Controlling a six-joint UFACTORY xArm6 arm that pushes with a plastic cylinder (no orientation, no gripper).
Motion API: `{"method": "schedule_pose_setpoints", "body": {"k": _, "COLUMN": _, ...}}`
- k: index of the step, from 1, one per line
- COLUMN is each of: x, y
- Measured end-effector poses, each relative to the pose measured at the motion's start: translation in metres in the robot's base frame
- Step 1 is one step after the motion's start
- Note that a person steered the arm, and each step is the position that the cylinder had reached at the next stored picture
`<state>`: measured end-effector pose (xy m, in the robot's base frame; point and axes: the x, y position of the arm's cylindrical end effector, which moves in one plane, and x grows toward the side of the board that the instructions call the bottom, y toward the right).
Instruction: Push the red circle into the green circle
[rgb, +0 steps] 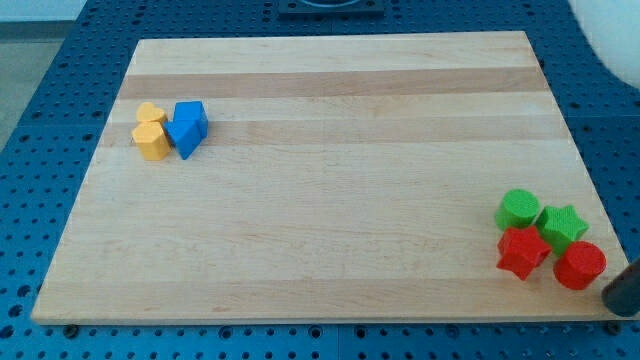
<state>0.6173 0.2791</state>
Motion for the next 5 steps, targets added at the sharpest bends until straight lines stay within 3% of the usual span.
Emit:
{"method": "schedule_pose_setpoints", "body": {"k": 2, "x": 0.000, "y": -0.003}}
{"method": "schedule_pose_setpoints", "body": {"k": 5, "x": -0.035, "y": -0.035}}
